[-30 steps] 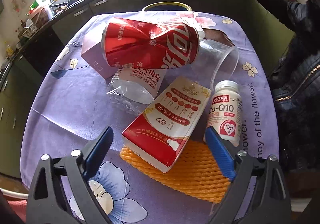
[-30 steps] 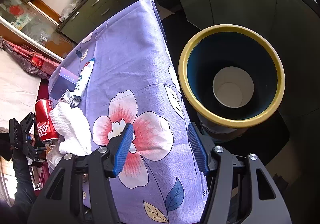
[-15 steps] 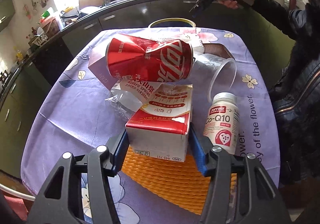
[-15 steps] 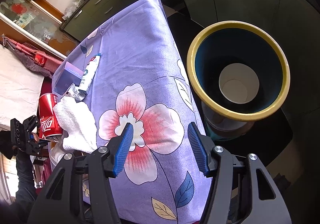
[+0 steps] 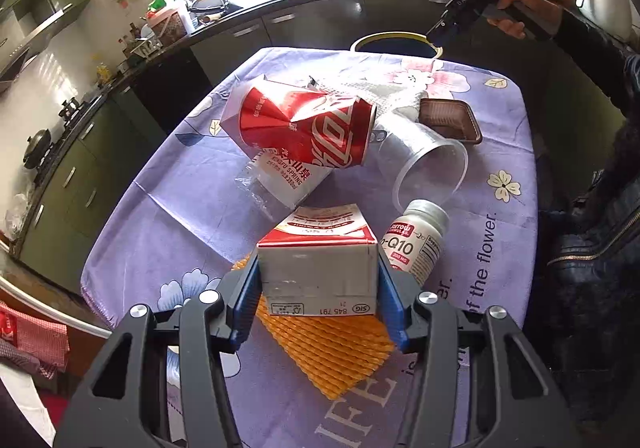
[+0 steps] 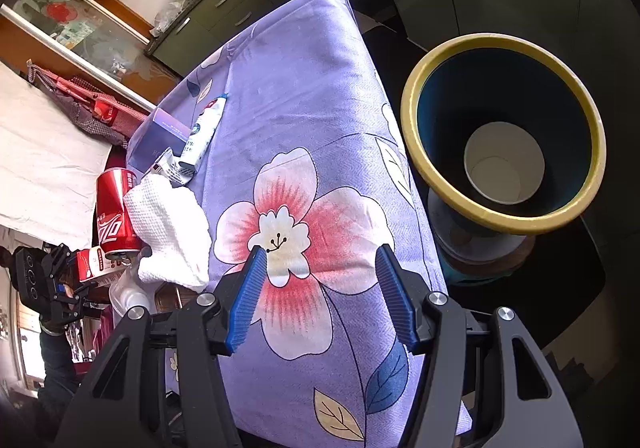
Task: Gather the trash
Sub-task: 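Grasp the red-and-white carton with the left gripper and lift it, then carry the carton over the bin and open the left gripper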
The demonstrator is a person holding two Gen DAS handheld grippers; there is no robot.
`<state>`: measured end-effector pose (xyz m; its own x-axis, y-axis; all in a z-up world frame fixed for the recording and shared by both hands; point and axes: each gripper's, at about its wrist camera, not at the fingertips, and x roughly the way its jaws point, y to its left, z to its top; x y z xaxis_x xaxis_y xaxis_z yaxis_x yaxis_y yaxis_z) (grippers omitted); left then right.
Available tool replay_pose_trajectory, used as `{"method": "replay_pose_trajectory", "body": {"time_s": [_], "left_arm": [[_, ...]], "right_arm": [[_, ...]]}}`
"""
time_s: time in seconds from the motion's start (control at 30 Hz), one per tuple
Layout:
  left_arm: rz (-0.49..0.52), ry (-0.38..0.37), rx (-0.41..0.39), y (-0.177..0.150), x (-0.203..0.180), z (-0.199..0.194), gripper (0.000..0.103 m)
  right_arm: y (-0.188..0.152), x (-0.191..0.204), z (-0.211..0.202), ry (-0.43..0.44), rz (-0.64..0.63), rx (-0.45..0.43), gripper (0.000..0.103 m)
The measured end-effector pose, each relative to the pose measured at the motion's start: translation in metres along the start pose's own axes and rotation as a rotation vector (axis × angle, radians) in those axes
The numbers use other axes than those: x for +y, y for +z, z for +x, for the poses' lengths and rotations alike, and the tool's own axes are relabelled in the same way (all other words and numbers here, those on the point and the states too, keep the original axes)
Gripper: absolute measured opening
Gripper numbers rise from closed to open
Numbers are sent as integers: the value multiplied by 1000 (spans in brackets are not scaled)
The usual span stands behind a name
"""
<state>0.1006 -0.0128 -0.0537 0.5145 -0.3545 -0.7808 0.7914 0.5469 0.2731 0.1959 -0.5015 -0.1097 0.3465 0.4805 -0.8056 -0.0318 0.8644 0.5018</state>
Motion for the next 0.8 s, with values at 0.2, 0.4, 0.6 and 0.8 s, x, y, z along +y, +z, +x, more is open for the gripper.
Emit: {"method": "replay_pose_trajectory", "body": {"time_s": [0.2, 0.4, 0.6, 0.8], "left_arm": [[-19, 72, 17, 16, -6, -12, 50], [-34, 101, -7, 35, -5, -29, 50], [-56, 135, -4, 57, -4, -47, 50], [-53, 135, -33, 94, -5, -68, 50]], "right_arm": [[-10, -5, -3, 25, -1, -11, 57], [-19, -13, -18, 46, 14, -51, 57], [-27, -16, -25, 68, 14, -75, 57], [-29, -19, -34, 92, 8, -119, 57]]}}
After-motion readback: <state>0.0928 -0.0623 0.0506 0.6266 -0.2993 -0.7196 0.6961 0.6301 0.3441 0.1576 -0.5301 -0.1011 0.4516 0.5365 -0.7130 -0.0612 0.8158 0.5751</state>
